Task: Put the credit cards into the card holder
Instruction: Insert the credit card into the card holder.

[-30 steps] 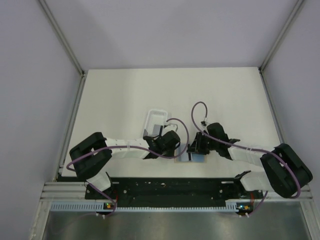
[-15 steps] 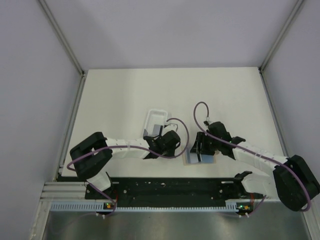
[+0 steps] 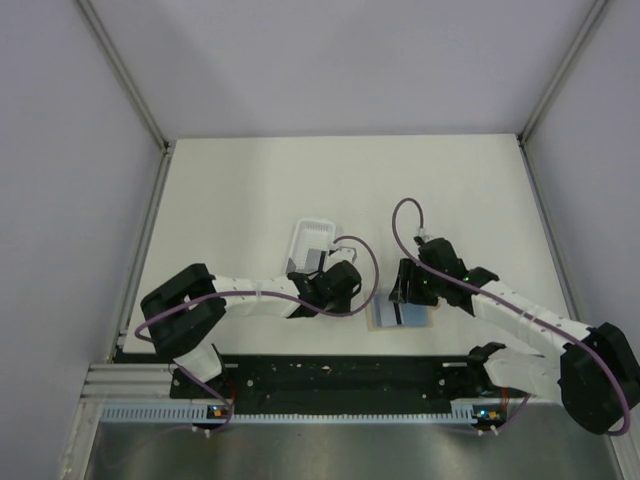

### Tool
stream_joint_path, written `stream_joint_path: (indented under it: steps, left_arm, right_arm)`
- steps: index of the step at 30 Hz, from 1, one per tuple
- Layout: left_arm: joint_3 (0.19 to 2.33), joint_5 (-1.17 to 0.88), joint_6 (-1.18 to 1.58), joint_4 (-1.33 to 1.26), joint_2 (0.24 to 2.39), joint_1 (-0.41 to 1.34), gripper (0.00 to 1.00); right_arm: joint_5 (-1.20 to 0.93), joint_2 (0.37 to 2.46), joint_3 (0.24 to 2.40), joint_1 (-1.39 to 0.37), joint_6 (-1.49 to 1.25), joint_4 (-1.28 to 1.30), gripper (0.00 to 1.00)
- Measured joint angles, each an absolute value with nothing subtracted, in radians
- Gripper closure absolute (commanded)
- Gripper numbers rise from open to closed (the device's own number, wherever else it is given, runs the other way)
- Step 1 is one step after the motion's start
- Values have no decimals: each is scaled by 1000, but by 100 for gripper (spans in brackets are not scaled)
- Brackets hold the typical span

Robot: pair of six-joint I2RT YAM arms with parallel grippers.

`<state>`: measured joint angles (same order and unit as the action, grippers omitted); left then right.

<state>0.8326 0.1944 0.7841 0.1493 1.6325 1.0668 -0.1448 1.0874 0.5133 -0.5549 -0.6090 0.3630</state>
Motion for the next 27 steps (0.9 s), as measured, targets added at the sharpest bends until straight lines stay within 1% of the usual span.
stream_joint_path:
  steps: [2,3,4,5,7,8,15,27]
  left_arm:
    - [833,195,785,149,1633,1067,100]
    - [833,195,786,149,1633,1067,100]
    - [833,195,787,149,1633,1067,100]
    - [833,195,787,149,1633,1067,100]
    - [833,195,787,149,1633,1067,100]
    - [833,194,787,149,1633,1067,100]
    - [833,183,787,147,1633,1070,100]
    - [833,172,791,140,1635,1084,100]
  right_arm:
    - [-105,1082,533,-555,-604,393,46]
    - [-90,1078,543,-555,-602,407,49]
    - [-70,1073,553,-555,-599,423,56]
    - [-50,1071,566,-555,-595,440,65]
    - [-15,1071,579,-555,-583,461,93]
    - [0,1071,582,-555,-579,467,100]
    - [36,1088,584,-555,-576,504,100]
    - [10,1176,560,-556,-579,477,100]
